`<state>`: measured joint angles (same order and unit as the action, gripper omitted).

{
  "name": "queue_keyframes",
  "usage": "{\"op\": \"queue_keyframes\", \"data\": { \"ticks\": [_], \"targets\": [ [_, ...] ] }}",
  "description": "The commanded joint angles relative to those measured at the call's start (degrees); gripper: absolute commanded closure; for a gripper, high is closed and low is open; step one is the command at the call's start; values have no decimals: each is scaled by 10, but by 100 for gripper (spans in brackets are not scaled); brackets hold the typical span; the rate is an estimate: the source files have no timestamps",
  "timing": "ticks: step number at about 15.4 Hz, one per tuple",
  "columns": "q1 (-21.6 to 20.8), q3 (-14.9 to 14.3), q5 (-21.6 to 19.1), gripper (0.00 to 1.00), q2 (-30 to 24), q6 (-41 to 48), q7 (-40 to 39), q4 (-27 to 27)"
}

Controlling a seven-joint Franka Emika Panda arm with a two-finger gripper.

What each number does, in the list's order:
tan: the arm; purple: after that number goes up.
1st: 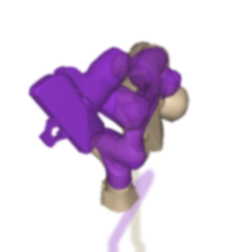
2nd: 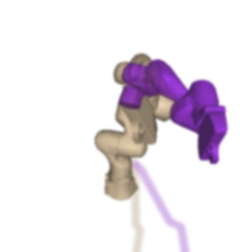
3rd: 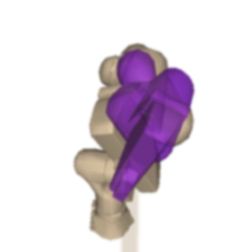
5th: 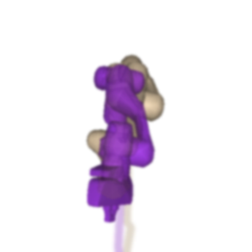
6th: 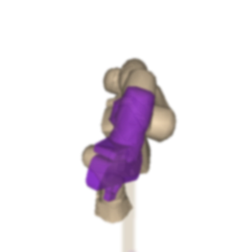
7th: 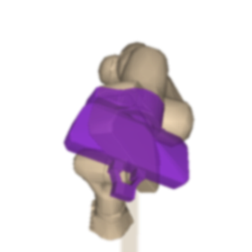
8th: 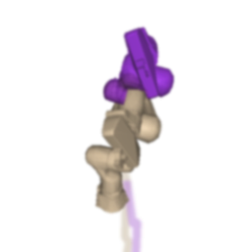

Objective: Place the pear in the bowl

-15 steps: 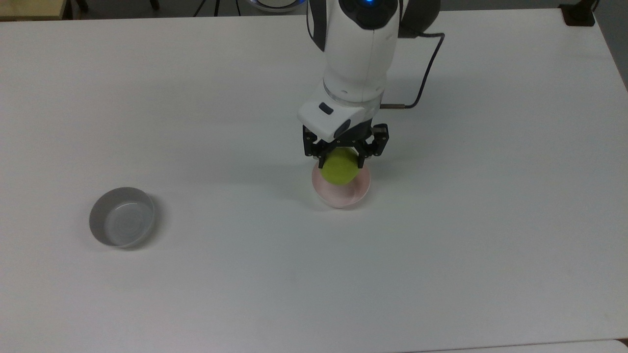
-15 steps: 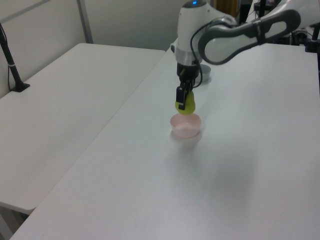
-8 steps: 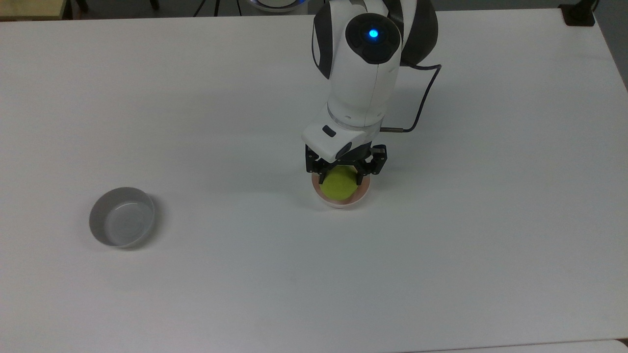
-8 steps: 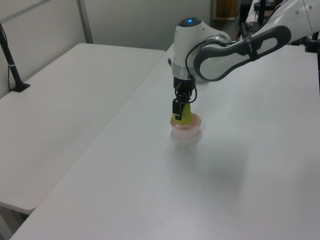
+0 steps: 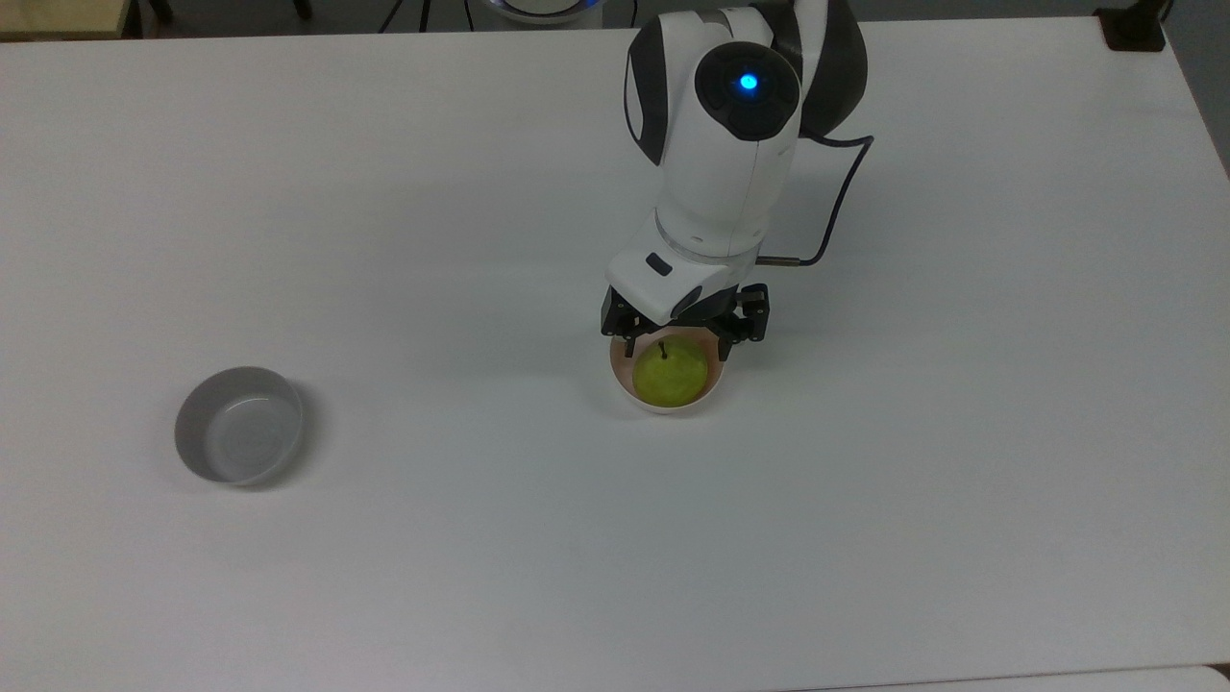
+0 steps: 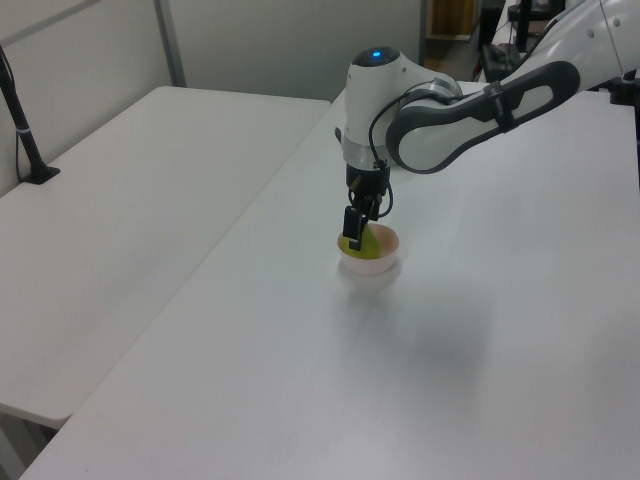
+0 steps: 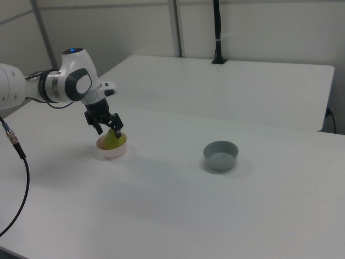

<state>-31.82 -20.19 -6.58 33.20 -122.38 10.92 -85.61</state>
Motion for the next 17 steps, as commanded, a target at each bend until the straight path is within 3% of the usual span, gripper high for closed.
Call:
{"op": "queue_keyframes", "data": {
  "ticks": [1, 7, 11, 14, 17],
  "targets": [
    [-4, -12, -14, 0, -13, 4, 5, 9],
    [30, -9, 20, 0, -105, 97, -3, -1],
    [81, 0, 25, 0, -177, 205, -94, -10],
    [149, 29, 27, 0, -228, 257, -108, -25],
    [209, 66, 70, 0, -269, 273, -114, -62]
  ]
}}
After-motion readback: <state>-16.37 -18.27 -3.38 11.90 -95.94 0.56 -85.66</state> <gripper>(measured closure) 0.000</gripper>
